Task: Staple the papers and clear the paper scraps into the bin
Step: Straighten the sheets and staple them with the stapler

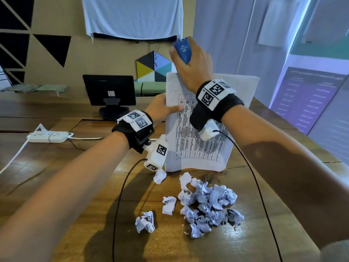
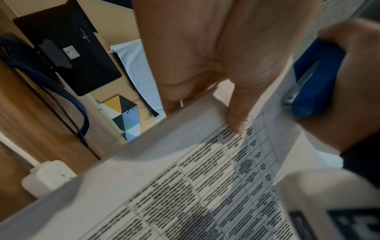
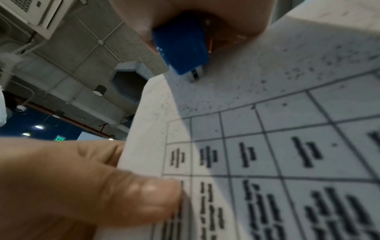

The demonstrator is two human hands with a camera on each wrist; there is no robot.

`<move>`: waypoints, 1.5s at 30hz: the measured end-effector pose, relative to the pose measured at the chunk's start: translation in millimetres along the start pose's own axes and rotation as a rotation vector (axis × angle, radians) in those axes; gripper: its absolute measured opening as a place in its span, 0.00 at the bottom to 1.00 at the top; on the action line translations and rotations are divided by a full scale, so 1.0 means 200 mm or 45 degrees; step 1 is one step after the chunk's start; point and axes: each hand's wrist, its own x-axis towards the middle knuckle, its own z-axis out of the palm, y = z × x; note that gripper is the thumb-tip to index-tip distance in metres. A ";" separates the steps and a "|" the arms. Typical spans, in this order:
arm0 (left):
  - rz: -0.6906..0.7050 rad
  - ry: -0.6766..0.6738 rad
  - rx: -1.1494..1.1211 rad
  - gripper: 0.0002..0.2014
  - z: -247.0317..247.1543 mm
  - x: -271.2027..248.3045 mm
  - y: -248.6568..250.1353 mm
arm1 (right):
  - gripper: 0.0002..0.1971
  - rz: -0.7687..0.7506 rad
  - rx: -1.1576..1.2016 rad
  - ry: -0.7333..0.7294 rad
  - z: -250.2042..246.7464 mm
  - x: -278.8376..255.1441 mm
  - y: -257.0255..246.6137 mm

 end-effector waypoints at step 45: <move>0.141 -0.033 0.199 0.19 -0.02 0.02 -0.01 | 0.20 -0.200 -0.377 -0.228 0.08 -0.07 -0.09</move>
